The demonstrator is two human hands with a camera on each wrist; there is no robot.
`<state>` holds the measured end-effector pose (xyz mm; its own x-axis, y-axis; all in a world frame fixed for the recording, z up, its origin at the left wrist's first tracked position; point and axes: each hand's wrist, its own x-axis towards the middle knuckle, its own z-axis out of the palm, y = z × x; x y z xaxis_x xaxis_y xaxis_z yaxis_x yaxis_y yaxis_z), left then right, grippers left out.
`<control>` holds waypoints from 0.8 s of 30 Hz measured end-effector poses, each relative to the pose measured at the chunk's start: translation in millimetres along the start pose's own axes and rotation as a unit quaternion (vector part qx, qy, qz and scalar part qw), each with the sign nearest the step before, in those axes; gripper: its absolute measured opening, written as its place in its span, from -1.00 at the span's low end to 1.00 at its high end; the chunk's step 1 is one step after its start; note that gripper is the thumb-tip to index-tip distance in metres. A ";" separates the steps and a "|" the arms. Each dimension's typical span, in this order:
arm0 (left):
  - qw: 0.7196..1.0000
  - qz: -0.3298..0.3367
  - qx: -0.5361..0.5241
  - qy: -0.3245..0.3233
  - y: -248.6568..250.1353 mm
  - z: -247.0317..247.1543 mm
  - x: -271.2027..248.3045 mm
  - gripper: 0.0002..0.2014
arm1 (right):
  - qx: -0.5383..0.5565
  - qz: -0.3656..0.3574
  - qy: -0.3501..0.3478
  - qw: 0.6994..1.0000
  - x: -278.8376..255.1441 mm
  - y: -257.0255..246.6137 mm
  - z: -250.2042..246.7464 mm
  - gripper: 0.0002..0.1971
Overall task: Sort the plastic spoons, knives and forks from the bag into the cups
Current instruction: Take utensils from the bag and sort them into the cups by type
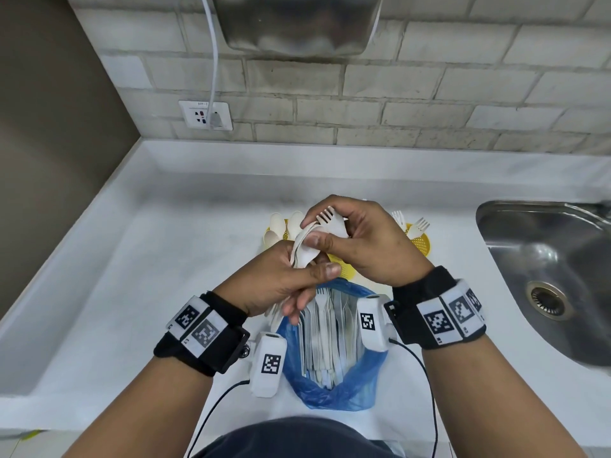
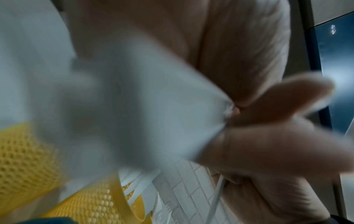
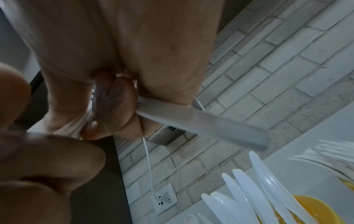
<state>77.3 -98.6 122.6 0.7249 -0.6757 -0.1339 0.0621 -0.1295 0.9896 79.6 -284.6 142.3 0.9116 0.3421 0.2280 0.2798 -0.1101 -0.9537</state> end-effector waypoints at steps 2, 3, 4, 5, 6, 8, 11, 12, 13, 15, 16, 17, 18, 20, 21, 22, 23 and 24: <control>0.999 0.017 0.020 0.018 4.2 -0.6 0.3 -0.72 | -0.045 -0.017 0.028 0.998 0.9 -0.8 -3.6 -0.89; 0.999 0.028 0.025 0.038 5.7 -2.4 0.2 -0.79 | -0.070 -0.025 0.041 0.996 1.2 -1.5 -6.1 -0.90; 0.997 0.038 0.027 0.062 7.1 -5.4 0.0 -0.84 | -0.094 -0.032 0.052 0.994 1.6 -2.7 -8.8 -0.90; 0.995 0.050 0.034 0.083 7.0 -9.6 0.3 -0.82 | -0.121 -0.041 0.060 0.990 2.0 -4.1 -11.6 -0.90; 0.992 0.063 0.054 0.099 5.5 -15.0 0.9 -0.77 | -0.152 -0.054 0.067 0.985 2.8 -5.8 -14.3 -0.90; 0.980 0.083 0.122 0.129 1.7 -25.5 3.1 -0.70 | -0.212 -0.083 0.080 0.970 4.3 -9.2 -18.7 -0.90; 0.959 0.103 0.198 0.172 3.7 -28.2 7.0 -0.73 | -0.263 -0.113 0.098 0.953 7.7 -14.4 -19.2 -0.91; 0.952 0.117 0.215 0.185 5.6 -26.9 8.2 -0.75 | -0.269 -0.119 0.104 0.950 8.8 -15.5 -17.7 -0.90; 0.943 0.133 0.237 0.194 7.9 -25.7 8.6 -0.75 | -0.268 -0.121 0.109 0.949 9.8 -16.5 -15.8 -0.89; 0.934 0.149 0.256 0.200 8.9 -25.9 9.7 -0.70 | -0.251 -0.116 0.120 0.954 10.9 -17.3 -12.3 -0.86; 0.935 0.147 0.254 0.200 9.0 -27.4 9.9 -0.69 | -0.242 -0.108 0.122 0.956 11.2 -17.1 -11.2 -0.84; 0.937 0.143 0.248 0.199 9.4 -28.9 9.9 -0.69 | -0.236 -0.097 0.118 0.960 11.4 -16.6 -10.4 -0.83; 0.940 0.140 0.241 0.198 9.4 -30.2 10.4 -0.70 | -0.232 -0.086 0.110 0.963 11.8 -15.4 -10.0 -0.82; 0.942 0.135 0.234 0.199 9.8 -32.0 11.4 -0.71 | -0.235 -0.079 0.097 0.964 12.6 -13.4 -9.4 -0.83; 0.943 0.131 0.234 0.199 10.3 -32.7 12.2 -0.72 | -0.239 -0.084 0.095 0.963 13.1 -12.5 -9.1 -0.84; 0.944 0.122 0.233 0.197 11.3 -33.4 13.1 -0.74 | -0.244 -0.092 0.090 0.961 13.6 -11.8 -8.8 -0.84; 0.948 0.109 0.229 0.192 12.6 -34.3 14.3 -0.77 | -0.246 -0.097 0.081 0.961 14.2 -11.5 -8.2 -0.83; 0.953 0.094 0.223 0.184 14.4 -35.2 15.3 -0.81 | -0.246 -0.098 0.070 0.962 14.7 -11.4 -7.3 -0.81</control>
<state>113.4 -85.2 136.6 0.8913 -0.4274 0.1516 -0.3304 -0.3830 0.8627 92.0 -285.1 158.0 0.8488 0.2760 0.4510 0.5276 -0.4971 -0.6888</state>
